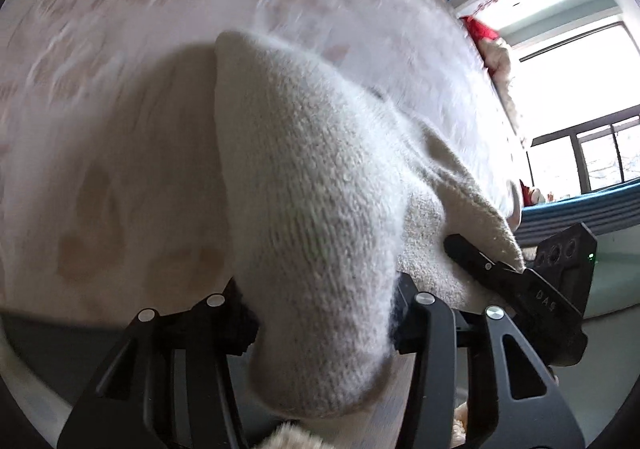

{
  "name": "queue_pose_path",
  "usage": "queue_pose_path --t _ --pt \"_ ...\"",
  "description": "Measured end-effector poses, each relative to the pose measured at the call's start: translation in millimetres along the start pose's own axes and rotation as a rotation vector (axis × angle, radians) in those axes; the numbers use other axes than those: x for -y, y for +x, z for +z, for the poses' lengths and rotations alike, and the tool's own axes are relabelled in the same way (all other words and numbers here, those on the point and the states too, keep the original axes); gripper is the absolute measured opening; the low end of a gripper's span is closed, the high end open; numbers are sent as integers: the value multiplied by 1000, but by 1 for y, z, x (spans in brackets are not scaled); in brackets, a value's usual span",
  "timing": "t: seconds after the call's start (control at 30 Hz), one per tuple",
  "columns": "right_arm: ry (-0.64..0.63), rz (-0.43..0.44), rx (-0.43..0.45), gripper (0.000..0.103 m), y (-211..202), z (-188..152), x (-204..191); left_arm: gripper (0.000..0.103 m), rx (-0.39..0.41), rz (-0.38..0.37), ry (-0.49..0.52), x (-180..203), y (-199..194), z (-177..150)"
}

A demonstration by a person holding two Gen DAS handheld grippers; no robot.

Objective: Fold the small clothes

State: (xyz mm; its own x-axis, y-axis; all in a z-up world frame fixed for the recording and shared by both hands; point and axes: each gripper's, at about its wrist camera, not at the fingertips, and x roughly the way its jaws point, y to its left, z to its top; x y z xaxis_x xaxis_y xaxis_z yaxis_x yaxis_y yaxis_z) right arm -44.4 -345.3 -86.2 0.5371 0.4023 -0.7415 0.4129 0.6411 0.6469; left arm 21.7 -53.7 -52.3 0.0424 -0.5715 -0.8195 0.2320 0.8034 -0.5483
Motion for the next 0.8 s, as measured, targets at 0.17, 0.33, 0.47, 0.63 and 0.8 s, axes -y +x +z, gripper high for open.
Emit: queue_pose_path --t 0.17,0.33,0.47,0.63,0.8 --pt "-85 -18 59 36 -24 -17 -39 45 70 -11 40 9 -34 -12" --pt "-245 38 217 35 -74 -7 -110 43 232 -103 93 30 -104 11" --pt "-357 115 324 35 -108 3 -169 43 394 -129 187 55 -173 29" --pt "-487 241 476 35 -145 7 -232 43 596 -136 329 82 -252 44" --pt "-615 353 576 36 -154 12 -283 44 761 -142 418 78 -311 54"
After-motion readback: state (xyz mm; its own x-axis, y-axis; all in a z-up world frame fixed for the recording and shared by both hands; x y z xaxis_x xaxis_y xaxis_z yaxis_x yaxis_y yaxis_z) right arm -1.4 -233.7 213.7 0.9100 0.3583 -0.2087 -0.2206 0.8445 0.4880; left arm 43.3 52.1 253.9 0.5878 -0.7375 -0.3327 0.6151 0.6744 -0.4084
